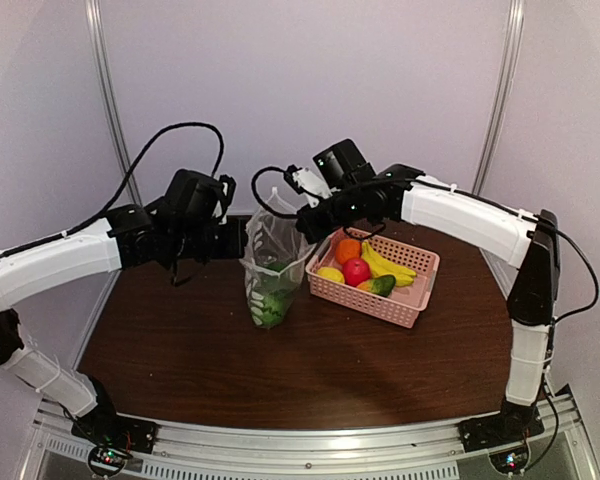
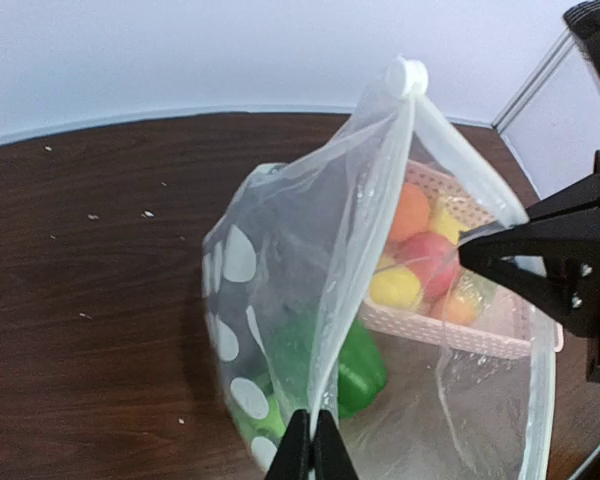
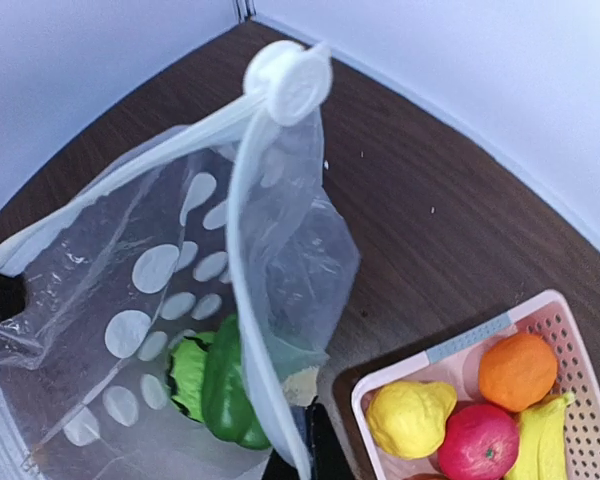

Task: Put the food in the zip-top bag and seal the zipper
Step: Adjust the zipper food storage bag at the center of the board.

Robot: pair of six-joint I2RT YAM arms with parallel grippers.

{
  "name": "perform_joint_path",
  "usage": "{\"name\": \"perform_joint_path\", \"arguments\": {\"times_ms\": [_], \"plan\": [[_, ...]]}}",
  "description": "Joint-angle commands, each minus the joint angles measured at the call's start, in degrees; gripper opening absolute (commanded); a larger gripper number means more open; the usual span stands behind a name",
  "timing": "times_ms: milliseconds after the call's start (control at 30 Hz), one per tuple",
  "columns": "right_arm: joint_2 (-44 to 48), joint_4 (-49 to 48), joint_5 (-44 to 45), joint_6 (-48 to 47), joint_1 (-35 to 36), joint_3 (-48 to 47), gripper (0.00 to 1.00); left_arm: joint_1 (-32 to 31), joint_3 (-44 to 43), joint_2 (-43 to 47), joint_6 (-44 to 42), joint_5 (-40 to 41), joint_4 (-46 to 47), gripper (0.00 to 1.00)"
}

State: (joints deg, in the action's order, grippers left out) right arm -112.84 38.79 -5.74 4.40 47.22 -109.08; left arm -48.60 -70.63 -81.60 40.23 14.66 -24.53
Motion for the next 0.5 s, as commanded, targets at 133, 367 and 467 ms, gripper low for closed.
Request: {"name": "perform_joint_path", "arguments": {"times_ms": [133, 367, 467], "plan": [[-4.89, -6.41, -0.62, 1.21, 0.27, -10.28, 0.00, -0.27, -2.79, 6.33, -9.02, 12.62, -3.74, 0.00], [-4.56, -5.72, -6.68, 1.77, 0.28, -10.29, 0.08, -0.27, -6.36, 1.92, -8.42, 8.90, -7.51, 0.00], [-3.07, -4.61, -8.32, 0.87, 0.12, -8.80, 0.18, -0.27, -6.78, 0.54, -8.83, 8.94, -7.33, 0.00]]}}
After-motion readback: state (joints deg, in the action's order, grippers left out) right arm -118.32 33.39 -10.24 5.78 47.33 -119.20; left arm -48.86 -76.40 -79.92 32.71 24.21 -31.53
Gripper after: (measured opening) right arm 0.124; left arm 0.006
